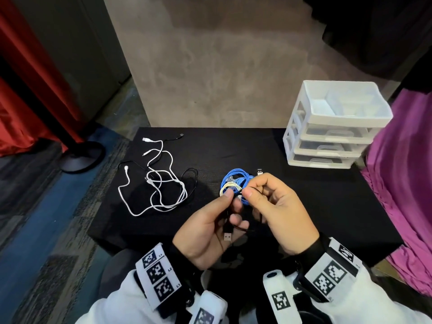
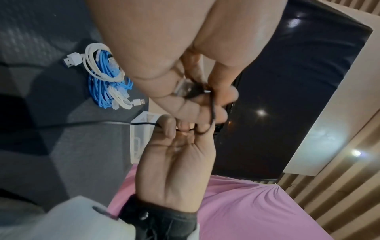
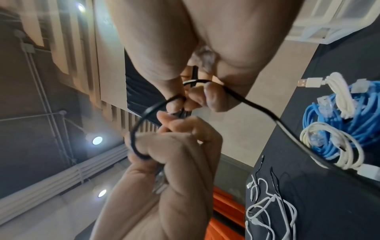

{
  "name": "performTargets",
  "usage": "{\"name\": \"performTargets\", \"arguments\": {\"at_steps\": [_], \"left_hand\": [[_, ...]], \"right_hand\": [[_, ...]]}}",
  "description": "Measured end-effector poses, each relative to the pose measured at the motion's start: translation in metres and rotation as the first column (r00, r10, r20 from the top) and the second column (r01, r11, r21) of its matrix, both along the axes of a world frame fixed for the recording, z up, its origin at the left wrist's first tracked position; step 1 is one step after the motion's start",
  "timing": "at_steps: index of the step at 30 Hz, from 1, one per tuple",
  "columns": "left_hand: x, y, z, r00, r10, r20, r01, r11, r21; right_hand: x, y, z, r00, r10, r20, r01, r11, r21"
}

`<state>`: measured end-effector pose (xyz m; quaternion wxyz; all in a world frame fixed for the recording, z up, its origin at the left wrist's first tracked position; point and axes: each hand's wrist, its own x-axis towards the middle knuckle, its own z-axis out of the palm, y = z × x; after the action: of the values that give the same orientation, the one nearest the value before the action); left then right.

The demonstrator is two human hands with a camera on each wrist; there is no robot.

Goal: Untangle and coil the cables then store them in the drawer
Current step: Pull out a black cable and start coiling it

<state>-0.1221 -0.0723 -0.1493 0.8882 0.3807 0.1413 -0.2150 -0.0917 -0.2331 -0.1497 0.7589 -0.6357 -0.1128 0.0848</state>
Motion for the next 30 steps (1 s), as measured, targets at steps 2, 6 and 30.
{"name": "performTargets", "arguments": {"at_steps": [2, 6, 30], "left_hand": [[0.0, 0.0, 0.001, 0.999, -0.032, -0.004, 0.032, 0.995, -0.09], [0.003, 0.004, 0.002, 0.997, -0.069, 0.032, 0.073, 0.989, -0.129], [-0.005, 0.015, -0.025, 0.764, -0.419, 0.49, -0.218, 0.547, 0.808]], "right_hand": [[0.001, 0.001, -0.003, 0.999, -0.022, 0.023, 0.022, 1.0, -0.012], [0.006, -0.003, -0.014, 0.998, -0.05, 0.037, 0.053, 0.995, -0.08], [-0.006, -0.021, -0.003, 0.931, 0.293, 0.22, -0.132, 0.828, -0.545]]}}
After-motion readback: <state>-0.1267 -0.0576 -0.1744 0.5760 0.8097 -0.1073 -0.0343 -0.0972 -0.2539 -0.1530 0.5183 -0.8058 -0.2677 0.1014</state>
